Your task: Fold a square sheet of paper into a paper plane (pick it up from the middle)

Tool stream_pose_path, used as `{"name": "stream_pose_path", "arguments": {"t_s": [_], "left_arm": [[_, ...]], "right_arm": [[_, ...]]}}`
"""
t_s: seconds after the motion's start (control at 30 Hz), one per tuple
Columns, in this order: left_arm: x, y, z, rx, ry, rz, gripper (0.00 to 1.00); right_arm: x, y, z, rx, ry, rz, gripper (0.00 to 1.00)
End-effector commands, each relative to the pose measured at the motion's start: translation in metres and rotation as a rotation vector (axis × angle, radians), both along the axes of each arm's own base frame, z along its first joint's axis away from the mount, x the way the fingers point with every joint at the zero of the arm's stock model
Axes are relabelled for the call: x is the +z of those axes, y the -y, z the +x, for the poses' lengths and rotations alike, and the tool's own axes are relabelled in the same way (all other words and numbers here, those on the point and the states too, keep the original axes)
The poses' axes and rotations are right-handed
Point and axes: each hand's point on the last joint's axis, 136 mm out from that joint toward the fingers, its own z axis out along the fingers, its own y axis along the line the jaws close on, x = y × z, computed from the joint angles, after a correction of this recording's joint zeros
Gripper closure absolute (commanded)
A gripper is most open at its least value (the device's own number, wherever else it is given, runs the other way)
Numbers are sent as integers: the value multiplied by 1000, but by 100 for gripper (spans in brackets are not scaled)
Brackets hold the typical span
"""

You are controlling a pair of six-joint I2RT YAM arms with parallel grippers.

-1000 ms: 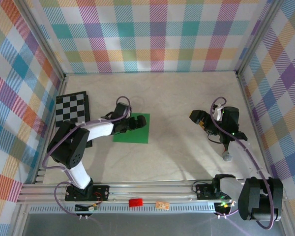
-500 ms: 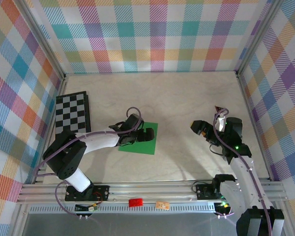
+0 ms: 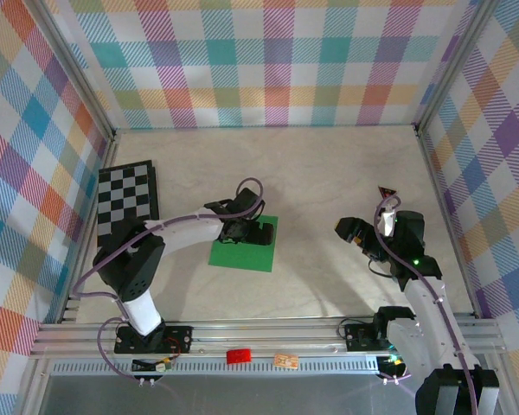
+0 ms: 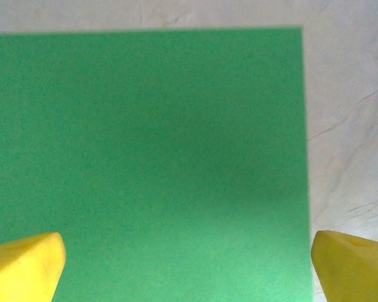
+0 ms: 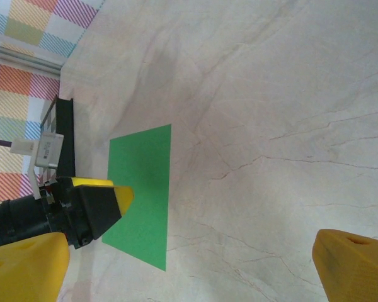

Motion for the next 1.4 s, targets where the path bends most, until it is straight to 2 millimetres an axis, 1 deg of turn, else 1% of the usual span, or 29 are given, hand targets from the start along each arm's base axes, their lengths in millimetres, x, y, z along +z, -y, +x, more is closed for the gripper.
{"name": "stream_pose_path", "arguments": {"t_s": [0.0, 0.23, 0.4, 0.47, 0.6, 0.67, 0.8, 0.87, 0.93, 1.03, 1.13, 1.17, 1.2, 1.27, 1.37], "left_arm": [[-10, -3, -12, -12, -64, 27, 0], [-28, -6, -27, 68, -117, 1, 0], [-39, -1, -40, 132, -134, -13, 0], [-39, 3, -42, 163, -124, -13, 0], [-23, 8, -34, 185, -42, -9, 0], [-11, 6, -27, 198, 0, -9, 0], [11, -8, -13, 205, 117, 52, 0], [18, -9, -10, 177, 155, 64, 0], [22, -7, -7, 131, 174, 84, 0], [30, -12, 2, 129, 198, 152, 0], [35, -12, 6, 104, 218, 178, 0], [35, -15, 7, 117, 226, 187, 0], [36, -18, 7, 127, 225, 196, 0], [35, -13, 5, 86, 207, 184, 0], [34, -10, 3, 74, 178, 196, 0]], "right_arm": [[-6, 3, -1, -15, -20, -11, 1], [-6, 12, 3, -54, -22, -52, 1], [4, 14, 11, -90, 5, -27, 1], [9, 13, 14, -88, 19, -25, 1], [12, 17, 17, -112, 28, -39, 1], [11, 16, 18, -104, 31, -36, 1], [12, 9, 18, -48, 43, -29, 1], [13, 7, 16, -32, 45, -26, 1], [16, 4, 13, -12, 52, -15, 1], [19, -1, 11, 13, 61, 3, 1], [19, -2, 9, 17, 56, 8, 1], [17, -2, 8, 15, 50, 9, 1], [15, -2, 8, 14, 46, 8, 1], [13, 0, 8, 7, 36, 6, 1], [12, 0, 6, 6, 24, 4, 1]]}}
